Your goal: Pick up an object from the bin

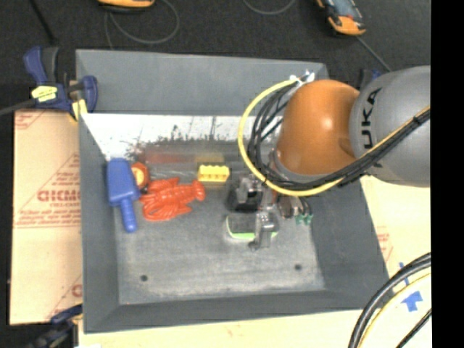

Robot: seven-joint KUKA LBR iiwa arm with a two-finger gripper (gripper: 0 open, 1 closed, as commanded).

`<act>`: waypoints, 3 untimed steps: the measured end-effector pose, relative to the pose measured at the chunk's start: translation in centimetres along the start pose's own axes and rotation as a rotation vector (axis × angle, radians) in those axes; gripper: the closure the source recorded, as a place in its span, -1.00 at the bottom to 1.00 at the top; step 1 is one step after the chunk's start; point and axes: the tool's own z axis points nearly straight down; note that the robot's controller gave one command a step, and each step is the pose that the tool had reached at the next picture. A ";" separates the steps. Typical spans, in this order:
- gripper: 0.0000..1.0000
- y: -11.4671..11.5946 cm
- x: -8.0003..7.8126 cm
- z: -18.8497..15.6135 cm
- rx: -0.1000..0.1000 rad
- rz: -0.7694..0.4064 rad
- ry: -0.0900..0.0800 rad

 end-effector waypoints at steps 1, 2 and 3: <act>-1.00 -0.8 -2.8 1.7 -0.004 0.008 -0.002; -1.00 -2.5 -4.1 4.8 -0.002 -0.039 0.000; -1.00 -2.5 -6.5 6.6 -0.002 -0.050 0.002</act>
Offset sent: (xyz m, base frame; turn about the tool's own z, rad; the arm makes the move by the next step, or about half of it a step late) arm 0.0434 -0.0262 -0.0563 -0.0479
